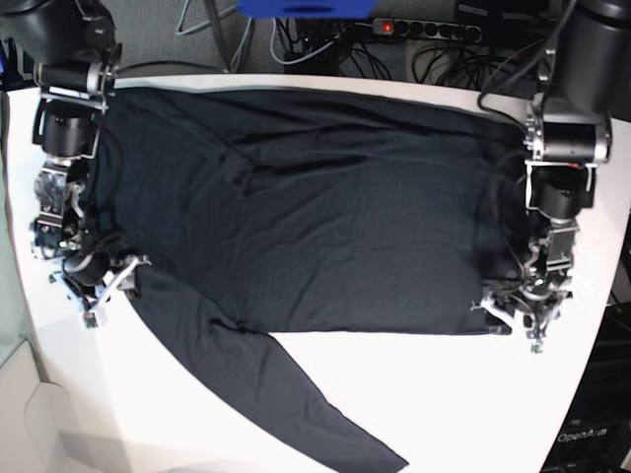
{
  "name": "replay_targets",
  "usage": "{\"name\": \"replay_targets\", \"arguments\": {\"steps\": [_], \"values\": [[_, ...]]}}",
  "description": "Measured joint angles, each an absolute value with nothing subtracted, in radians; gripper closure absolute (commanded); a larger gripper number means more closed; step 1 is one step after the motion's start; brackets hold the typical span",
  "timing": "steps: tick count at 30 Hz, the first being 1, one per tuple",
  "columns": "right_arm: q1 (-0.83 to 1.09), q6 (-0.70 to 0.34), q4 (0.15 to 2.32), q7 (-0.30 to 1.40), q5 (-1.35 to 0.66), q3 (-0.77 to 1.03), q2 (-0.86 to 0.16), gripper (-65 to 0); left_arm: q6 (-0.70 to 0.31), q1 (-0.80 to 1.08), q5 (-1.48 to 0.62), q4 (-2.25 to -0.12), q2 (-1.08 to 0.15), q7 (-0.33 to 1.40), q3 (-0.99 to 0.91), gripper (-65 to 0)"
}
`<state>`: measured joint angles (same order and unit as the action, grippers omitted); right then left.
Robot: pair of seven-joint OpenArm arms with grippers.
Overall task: Fold the T-shirt properly
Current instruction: 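Release the hem and move both grippers to the shirt's side edges, then grasp the shirt's side edges with both grippers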
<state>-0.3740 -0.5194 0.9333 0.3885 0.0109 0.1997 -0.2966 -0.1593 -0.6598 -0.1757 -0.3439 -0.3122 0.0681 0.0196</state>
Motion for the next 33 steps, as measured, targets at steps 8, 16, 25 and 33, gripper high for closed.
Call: {"name": "replay_targets", "arguments": {"steps": [8, 16, 25, 33], "values": [[-0.373, -0.519, 0.934, 0.392, 0.011, 0.2, -0.297, -35.2, -0.15, -0.652, -0.176, -0.3, -0.297, 0.012, 0.021, -37.5], [-0.343, -0.52, 0.936, 0.393, 0.012, 0.202, -0.299, -35.2, -0.154, -0.657, -0.19, -0.25, -0.29, -0.031, 0.016, -37.5], [-0.348, -0.519, 0.936, 0.392, 0.011, 0.202, -0.299, -35.2, -0.154, -0.659, -0.19, -0.22, -0.29, -0.073, 0.015, -37.5], [-0.349, -0.519, 0.936, 0.392, 0.011, 0.202, -0.299, -35.2, -0.156, -0.666, -0.192, -0.13, -0.289, -0.181, 0.015, -24.2]]}}
